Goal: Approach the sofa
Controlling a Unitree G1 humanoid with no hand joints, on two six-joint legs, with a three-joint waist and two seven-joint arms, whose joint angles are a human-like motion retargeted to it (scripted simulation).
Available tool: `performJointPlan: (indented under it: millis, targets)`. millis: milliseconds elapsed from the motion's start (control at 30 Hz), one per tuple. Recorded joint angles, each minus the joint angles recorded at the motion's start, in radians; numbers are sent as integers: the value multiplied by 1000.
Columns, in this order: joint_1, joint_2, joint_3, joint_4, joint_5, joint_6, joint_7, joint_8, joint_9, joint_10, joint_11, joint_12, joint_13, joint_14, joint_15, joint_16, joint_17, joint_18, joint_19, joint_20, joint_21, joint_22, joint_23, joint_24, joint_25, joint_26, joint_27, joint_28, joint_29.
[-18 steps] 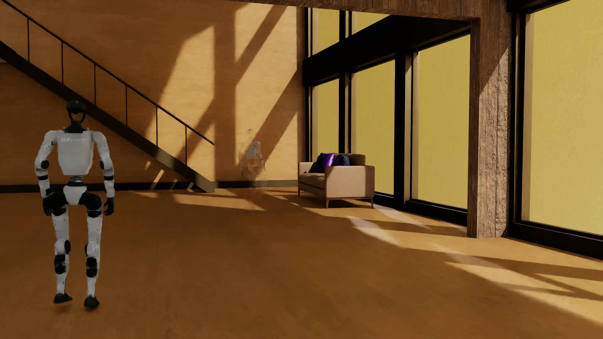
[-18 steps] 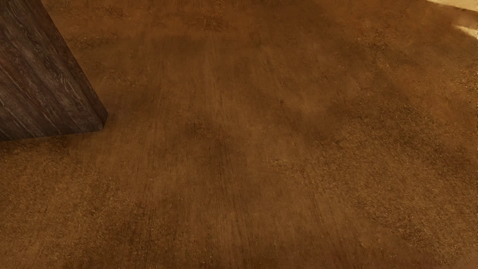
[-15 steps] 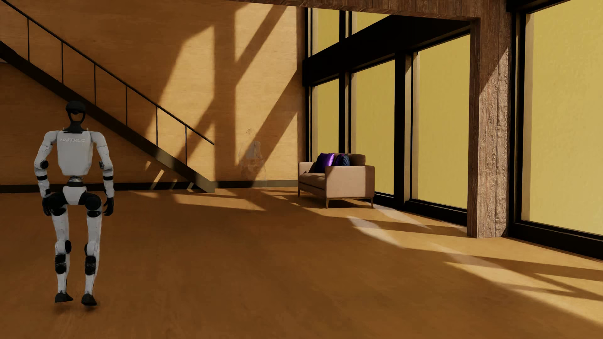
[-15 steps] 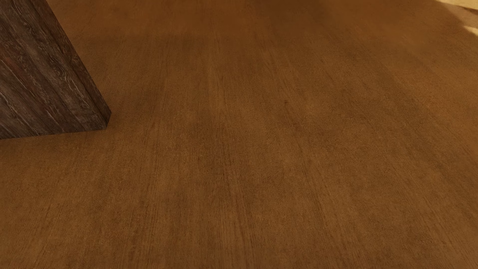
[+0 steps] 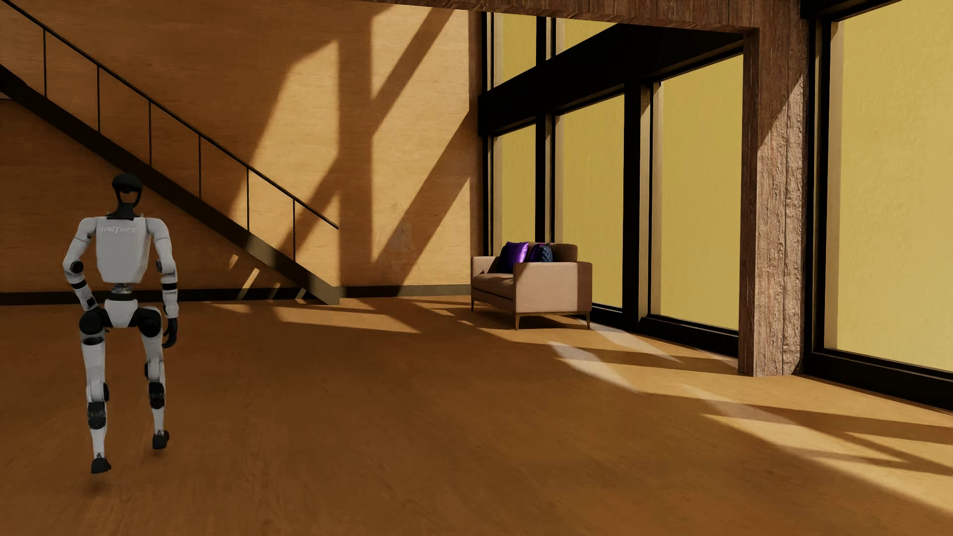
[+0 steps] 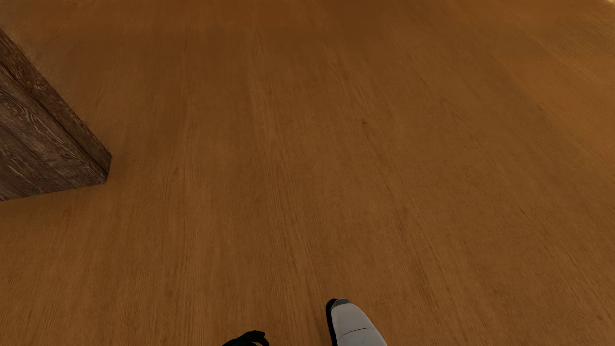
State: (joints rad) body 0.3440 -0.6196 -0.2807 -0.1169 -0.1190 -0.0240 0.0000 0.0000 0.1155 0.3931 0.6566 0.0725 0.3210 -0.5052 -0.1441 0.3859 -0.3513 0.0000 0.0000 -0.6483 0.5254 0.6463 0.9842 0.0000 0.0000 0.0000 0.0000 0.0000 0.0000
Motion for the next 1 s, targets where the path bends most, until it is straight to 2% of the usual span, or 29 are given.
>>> performJointPlan:
  millis: [33,67,100,133,167,200,233,267,300,333,367,433,467,533,567,600,633,667,700,733,767,800,833,867,933,1000]
  targets:
    - [29,-14,-14,14,-1,-1,0,0,-6,4,44,7,15,23,-17,-1,5,0,0,40,-24,45,9,0,0,0,0,0,0]
    - [42,-18,-39,33,-1,9,0,0,-13,25,107,19,19,81,-20,-11,3,0,0,28,-37,63,23,0,0,0,0,0,0]
    - [25,-33,-52,37,4,21,0,0,-23,80,167,45,14,181,-32,-15,1,0,0,-2,-34,89,34,0,0,0,0,0,0]
    - [10,-2,-47,70,33,43,0,0,-21,174,223,55,9,331,-64,-23,1,0,0,-22,-17,142,55,0,0,0,0,0,0]
    - [-46,38,-28,74,50,35,0,0,-23,323,251,78,0,507,-106,-28,2,0,0,-37,-11,180,63,0,0,0,0,0,0]
    - [-146,95,5,73,71,20,0,0,-23,527,243,90,-8,630,-140,-29,12,0,0,-43,-19,229,53,0,0,0,0,0,0]
    - [-255,163,27,79,88,19,0,0,-6,748,236,109,-14,655,-173,-18,8,0,0,-59,-19,225,20,0,0,0,0,0,0]
    - [-357,244,82,77,111,4,0,0,5,898,203,133,-26,624,-199,-18,14,0,0,-39,-24,233,-12,0,0,0,0,0,0]
    - [-466,328,142,62,110,-12,0,0,4,958,158,161,-36,604,-212,-24,14,0,0,-10,-22,230,-47,0,0,0,0,0,0]
    - [-571,416,184,49,110,-34,0,0,16,917,89,168,-59,597,-211,-17,11,0,0,-31,-34,235,-83,0,0,0,0,0,0]
    - [-649,513,252,35,110,-43,0,0,23,791,19,172,-58,638,-192,-15,8,0,0,-46,-59,253,-123,0,0,0,0,0,0]
    - [-761,693,344,36,97,-66,0,0,20,417,-102,213,-73,762,-212,-4,-7,0,0,-26,-65,233,-198,0,0,0,0,0,0]
    - [-807,762,380,41,90,-69,0,0,10,246,-139,218,-87,708,-236,-3,-19,0,0,-23,-73,229,-234,0,0,0,0,0,0]
    - [-870,884,430,55,77,-75,0,0,0,81,-161,234,-123,338,-287,4,-38,0,0,-24,-75,217,-269,0,0,0,0,0,0]
    - [-879,893,451,87,78,-80,0,0,-4,121,-150,231,-149,333,-284,1,-36,0,0,-6,-87,219,-273,0,0,0,0,0,0]
    - [-913,949,482,63,59,-83,0,0,3,117,-121,243,-141,507,-264,2,-32,0,0,-17,-98,227,-255,0,0,0,0,0,0]
    - [-955,934,504,63,39,-93,0,0,-9,204,-59,238,-131,705,-180,-5,-25,0,0,-15,-123,235,-241,0,0,0,0,0,0]
    - [-957,913,483,22,-3,-128,0,0,-20,283,49,240,-120,795,-24,-8,-4,0,0,-17,-129,261,-203,0,0,0,0,0,0]
    - [-919,857,441,-14,-8,-129,0,0,-29,329,219,230,-97,790,137,-11,0,0,0,-42,-118,281,-163,0,0,0,0,0,0]
    - [-870,744,406,-60,-25,-129,0,0,-39,345,426,218,-84,762,210,-16,-5,0,0,-45,-85,287,-143,0,0,0,0,0,0]
    - [-797,631,368,-97,-53,-140,0,0,-43,329,611,209,-53,696,125,-33,0,0,0,20,-101,300,-153,0,0,0,0,0,0]
    - [-669,553,319,-102,-36,-122,0,0,-27,277,689,193,-45,618,-14,-28,-1,0,0,25,-83,286,-137,0,0,0,0,0,0]
    - [-563,453,265,-93,-15,-95,0,0,-23,227,701,167,-35,541,-99,-22,-1,0,0,25,-69,279,-122,0,0,0,0,0,0]
    - [-481,361,190,-85,-11,-69,0,0,-34,183,640,148,-17,465,-131,-14,-2,0,0,29,-79,254,-116,0,0,0,0,0,0]
    - [-260,264,90,-37,-1,-32,0,0,-12,73,371,126,6,310,-118,24,-16,0,0,37,-83,125,-110,0,0,0,0,0,0]
    - [-116,185,32,-17,-26,-32,0,0,-23,23,24,76,25,156,-59,45,-13,0,0,85,-102,67,-108,0,0,0,0,0,0]
